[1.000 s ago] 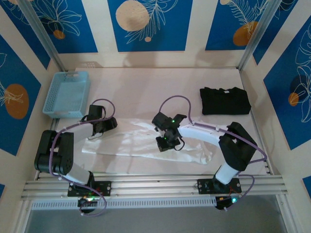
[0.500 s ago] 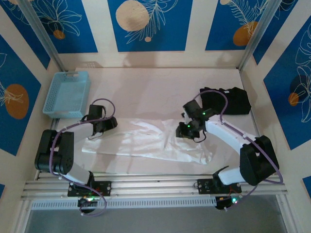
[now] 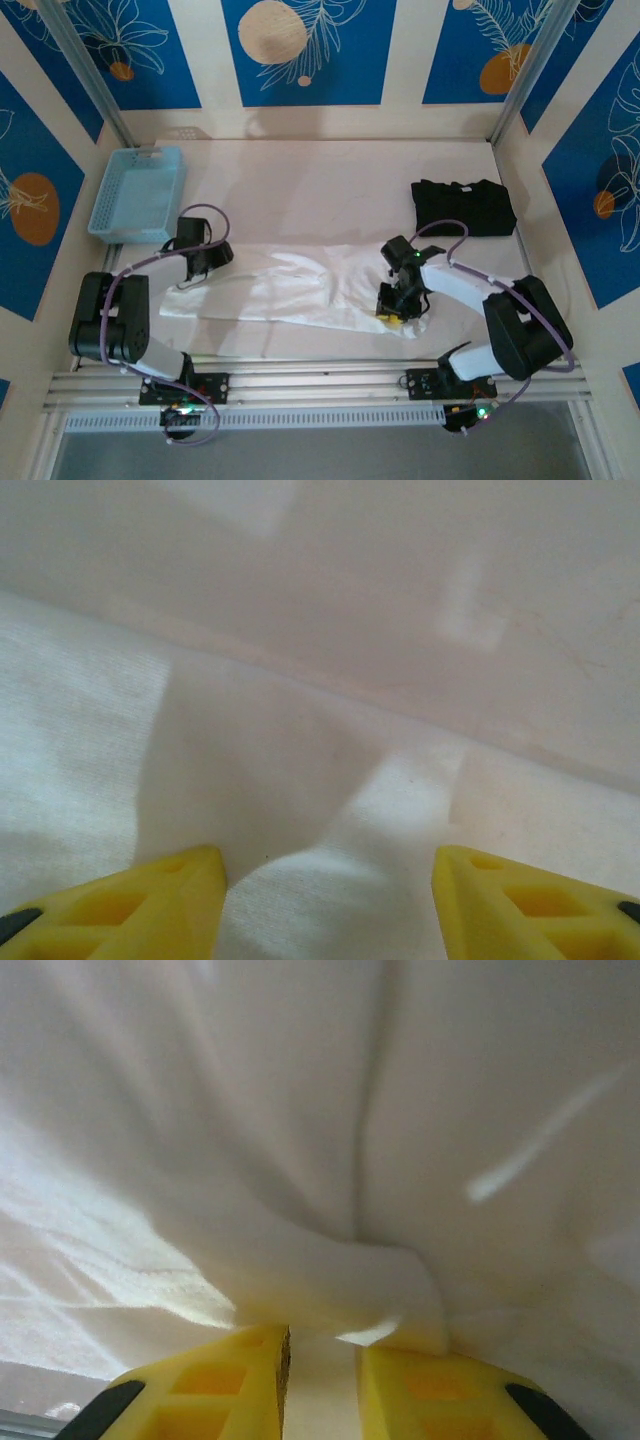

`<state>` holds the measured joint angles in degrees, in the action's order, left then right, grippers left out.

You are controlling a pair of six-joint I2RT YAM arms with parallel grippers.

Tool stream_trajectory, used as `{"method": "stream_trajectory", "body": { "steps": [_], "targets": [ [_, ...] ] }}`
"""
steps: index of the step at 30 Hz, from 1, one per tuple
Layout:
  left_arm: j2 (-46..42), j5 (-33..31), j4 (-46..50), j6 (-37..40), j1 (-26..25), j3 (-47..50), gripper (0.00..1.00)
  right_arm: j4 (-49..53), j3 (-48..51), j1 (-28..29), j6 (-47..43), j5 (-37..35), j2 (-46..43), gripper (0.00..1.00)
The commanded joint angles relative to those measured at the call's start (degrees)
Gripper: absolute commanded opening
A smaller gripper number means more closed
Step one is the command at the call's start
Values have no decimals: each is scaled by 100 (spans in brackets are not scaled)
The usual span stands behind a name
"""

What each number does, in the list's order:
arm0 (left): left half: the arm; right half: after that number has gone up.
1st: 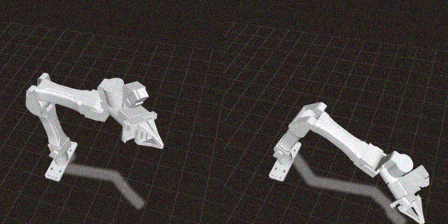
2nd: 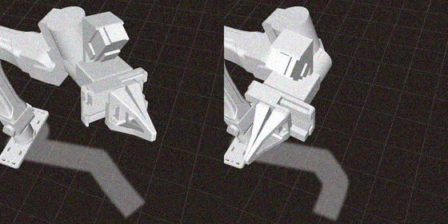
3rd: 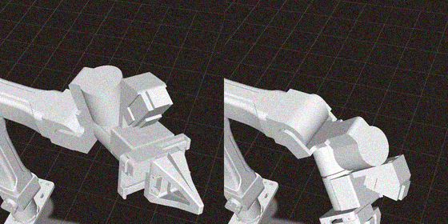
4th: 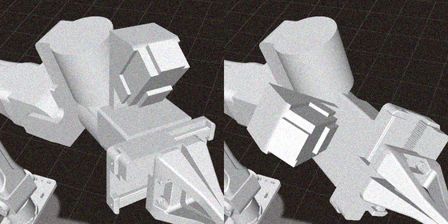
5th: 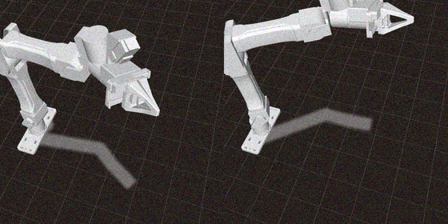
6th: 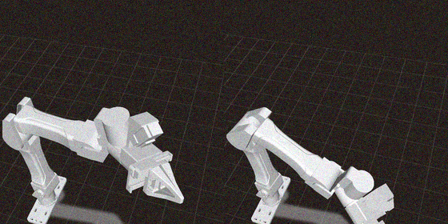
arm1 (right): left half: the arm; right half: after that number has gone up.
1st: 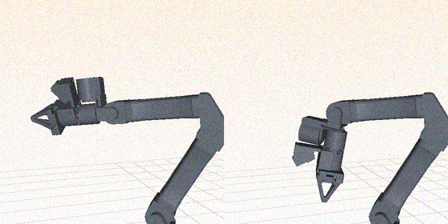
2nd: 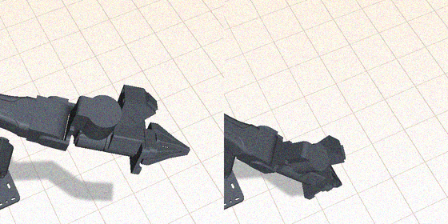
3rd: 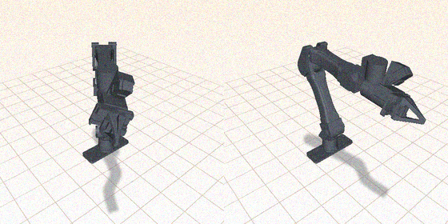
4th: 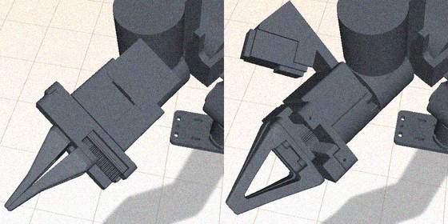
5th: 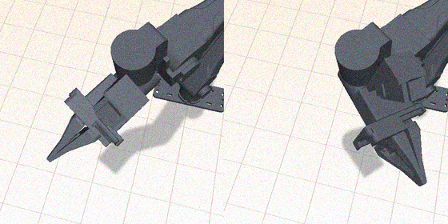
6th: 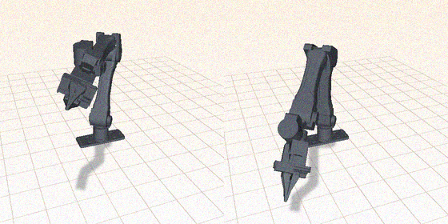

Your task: Fold the inside-out t-shirt

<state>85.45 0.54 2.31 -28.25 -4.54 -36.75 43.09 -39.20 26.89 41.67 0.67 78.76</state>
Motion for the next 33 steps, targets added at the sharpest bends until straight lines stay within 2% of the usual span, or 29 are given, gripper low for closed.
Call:
{"method": "stream_trajectory", "body": {
  "steps": [1, 4, 8, 11, 14, 27, 29, 33],
  "targets": [
    [-307, -288, 233, -189, 84, 75, 58, 26, -132, 56, 139, -139, -588, 27],
    [-646, 1, 295, -250, 84, 36, 59, -216, -229, 165, 80, -251, -944, 33],
    [-1041, 221, 357, -211, 88, 79, 62, -490, -135, 185, 323, -326, -880, 38],
    [-977, 72, 373, -189, 97, 96, 66, -688, -36, 235, 615, -314, -614, 38],
    [-737, 214, 489, -249, 167, 31, 65, -740, -45, 284, 729, -390, -387, 38],
    [-1222, 527, 576, -273, 179, 366, 66, -840, -191, 340, 355, -536, -238, 39],
    [-1340, 518, 714, -221, 178, 315, 66, -718, -244, 345, 263, -736, -296, 39],
    [-1563, 921, 672, -356, 172, 296, 66, -307, -354, 23, -54, -1145, -585, 49]
  ]
}}
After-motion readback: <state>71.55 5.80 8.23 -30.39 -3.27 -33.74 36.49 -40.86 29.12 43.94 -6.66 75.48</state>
